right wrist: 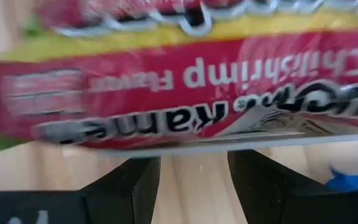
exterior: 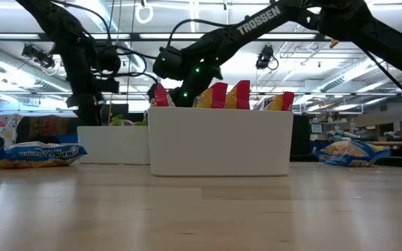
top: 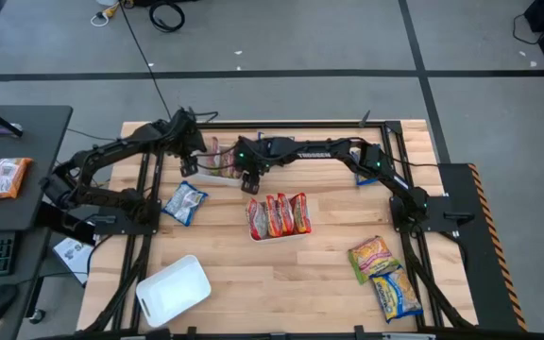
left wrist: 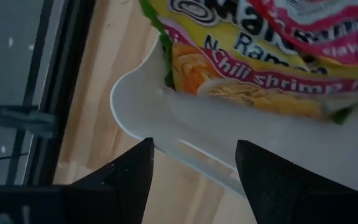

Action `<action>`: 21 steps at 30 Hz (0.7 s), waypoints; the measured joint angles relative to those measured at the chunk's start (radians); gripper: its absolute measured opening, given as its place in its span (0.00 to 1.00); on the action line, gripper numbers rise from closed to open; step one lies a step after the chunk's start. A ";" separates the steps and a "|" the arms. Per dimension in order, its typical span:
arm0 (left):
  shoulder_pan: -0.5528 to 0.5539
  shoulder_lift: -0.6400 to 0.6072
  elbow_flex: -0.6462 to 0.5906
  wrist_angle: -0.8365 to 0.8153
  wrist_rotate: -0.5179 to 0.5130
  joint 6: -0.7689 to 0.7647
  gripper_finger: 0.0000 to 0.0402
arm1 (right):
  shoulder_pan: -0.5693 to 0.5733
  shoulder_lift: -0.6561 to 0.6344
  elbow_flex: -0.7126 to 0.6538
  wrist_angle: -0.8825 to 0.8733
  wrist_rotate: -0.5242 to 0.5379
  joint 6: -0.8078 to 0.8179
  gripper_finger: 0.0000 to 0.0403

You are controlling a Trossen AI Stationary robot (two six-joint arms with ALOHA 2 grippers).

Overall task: Sort Maruchan noodles
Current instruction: Put the green noodle pack into the top white bin

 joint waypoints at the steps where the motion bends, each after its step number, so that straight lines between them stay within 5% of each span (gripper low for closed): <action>1: -0.017 0.001 0.009 -0.020 -0.014 -0.002 0.57 | -0.001 0.000 -0.005 -0.001 0.000 0.001 0.48; 5: -0.060 0.006 0.085 -0.168 -0.022 -0.027 0.57 | -0.001 0.000 -0.013 -0.001 -0.008 0.000 0.48; 11: -0.066 0.002 0.216 -0.220 0.115 0.042 0.56 | -0.005 0.000 -0.014 0.019 -0.051 -0.020 0.48; 21: -0.043 0.066 0.094 -0.153 0.064 0.279 0.45 | -0.006 0.000 -0.014 0.020 -0.052 -0.032 0.50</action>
